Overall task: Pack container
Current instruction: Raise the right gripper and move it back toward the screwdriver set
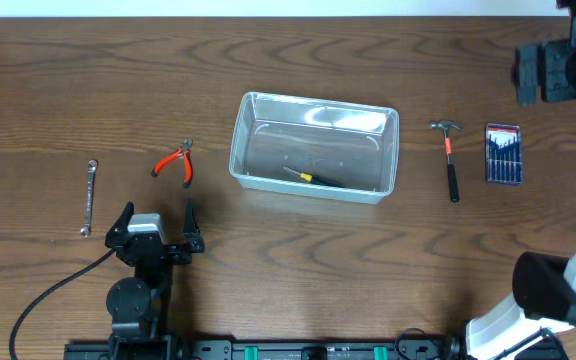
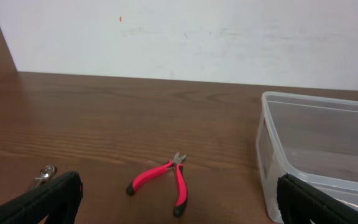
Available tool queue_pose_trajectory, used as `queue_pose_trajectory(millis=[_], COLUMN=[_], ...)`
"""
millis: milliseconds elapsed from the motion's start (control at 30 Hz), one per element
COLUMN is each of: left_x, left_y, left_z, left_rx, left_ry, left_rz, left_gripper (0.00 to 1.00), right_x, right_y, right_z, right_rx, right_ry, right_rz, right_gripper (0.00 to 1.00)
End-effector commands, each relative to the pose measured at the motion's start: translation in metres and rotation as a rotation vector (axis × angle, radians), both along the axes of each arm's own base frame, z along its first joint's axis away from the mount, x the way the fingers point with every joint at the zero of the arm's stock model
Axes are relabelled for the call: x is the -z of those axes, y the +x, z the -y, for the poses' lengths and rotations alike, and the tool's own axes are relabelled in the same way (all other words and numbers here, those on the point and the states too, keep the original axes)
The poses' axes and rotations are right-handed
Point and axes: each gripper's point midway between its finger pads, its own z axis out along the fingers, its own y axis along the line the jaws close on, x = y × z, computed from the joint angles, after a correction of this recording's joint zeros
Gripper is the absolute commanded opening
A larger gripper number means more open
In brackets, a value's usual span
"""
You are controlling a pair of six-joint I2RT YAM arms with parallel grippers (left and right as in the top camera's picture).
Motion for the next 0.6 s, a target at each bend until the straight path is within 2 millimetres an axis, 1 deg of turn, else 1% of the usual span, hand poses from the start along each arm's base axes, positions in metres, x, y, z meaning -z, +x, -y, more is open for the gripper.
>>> queue_pose_trajectory(millis=[0,133,200,267,400,567], left_x=[0.015,0.015,0.015,0.015,0.015,0.015], left_y=[-0.001,-0.001,-0.001,-0.001,-0.001,-0.001], left_z=[0.000,0.000,0.000,0.000,0.000,0.000], left_rx=[0.002,0.002,0.002,0.002,0.002,0.002], left_ry=[-0.007,-0.007,-0.007,-0.007,-0.007,-0.007], left_rz=[-0.048,-0.048,-0.048,-0.048,-0.048,-0.048], left_gripper=[0.98,0.98,0.98,0.98,0.98,0.98], right_x=[0.039,0.072,0.085,0.097,0.115,0.136], right_y=[-0.001,0.004,0.008,0.011,0.015,0.021], right_z=[0.020,0.043,0.055,0.063,0.064,0.067], right_rx=[0.071,0.064,0.091,0.110,0.149,0.217], right_ry=[0.027,0.017,0.022,0.044,0.106,0.140], right_rz=[-0.125,-0.183,-0.189,-0.192,-0.209,-0.256], right_gripper=[0.99,0.99,0.99,0.99,0.99,0.99])
